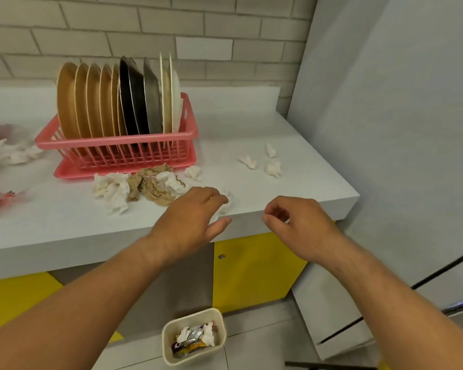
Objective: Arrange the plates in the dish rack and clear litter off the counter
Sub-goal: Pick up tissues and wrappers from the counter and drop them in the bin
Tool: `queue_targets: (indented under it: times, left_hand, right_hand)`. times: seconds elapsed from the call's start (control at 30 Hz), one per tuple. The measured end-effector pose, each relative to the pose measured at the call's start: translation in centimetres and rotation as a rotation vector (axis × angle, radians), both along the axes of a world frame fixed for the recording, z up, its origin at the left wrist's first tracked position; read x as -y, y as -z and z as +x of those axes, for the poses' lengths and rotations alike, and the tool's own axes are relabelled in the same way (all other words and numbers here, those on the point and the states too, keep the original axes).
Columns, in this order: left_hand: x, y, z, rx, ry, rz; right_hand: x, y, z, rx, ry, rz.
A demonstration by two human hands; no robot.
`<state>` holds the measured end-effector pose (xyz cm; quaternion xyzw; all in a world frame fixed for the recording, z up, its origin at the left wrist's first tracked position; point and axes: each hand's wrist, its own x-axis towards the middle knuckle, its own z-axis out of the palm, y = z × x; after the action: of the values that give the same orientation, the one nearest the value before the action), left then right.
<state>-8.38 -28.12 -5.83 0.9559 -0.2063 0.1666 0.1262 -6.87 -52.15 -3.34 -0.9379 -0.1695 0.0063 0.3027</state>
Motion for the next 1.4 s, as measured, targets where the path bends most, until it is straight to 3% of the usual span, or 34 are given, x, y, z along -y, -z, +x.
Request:
queue_targets:
  times: [0.23, 0.3, 0.6, 0.83, 0.97, 1.07, 1.23, 1.4]
  left_hand:
    - [-0.1, 4.1, 7.3, -0.162, 0.168, 0.362]
    - [-0.5, 5.0, 8.9, -0.188, 0.173, 0.391]
    - [0.7, 6.0, 10.3, -0.012, 0.227, 0.342]
    - [0.0, 3.6, 12.6, -0.277, 0.192, 0.171]
    - [0.2, 1.8, 14.0, -0.293, 0.115, 0.097]
    - [0.4, 1.5, 14.4, -0.262, 0.08, 0.109]
    - [0.7, 1.4, 15.8, -0.269, -0.014, 0.117]
    - [1.6, 1.3, 17.3, -0.247, -0.081, 0.014]
  right_hand:
    - [-1.0, 1.7, 3.2, -0.02, 0.081, -0.048]
    - [-1.4, 1.8, 4.5, -0.025, 0.106, -0.064]
    - [-2.3, 2.7, 8.4, -0.06, 0.251, -0.057]
    - [-1.0, 2.7, 13.4, -0.026, 0.287, -0.148]
    - [-1.3, 3.0, 18.3, 0.045, 0.261, -0.219]
    - [-1.8, 4.0, 20.9, -0.012, 0.242, -0.268]
    - [-1.4, 6.5, 22.8, 0.009, 0.101, -0.513]
    - [0.6, 5.4, 25.1, -0.048, 0.133, -0.272]
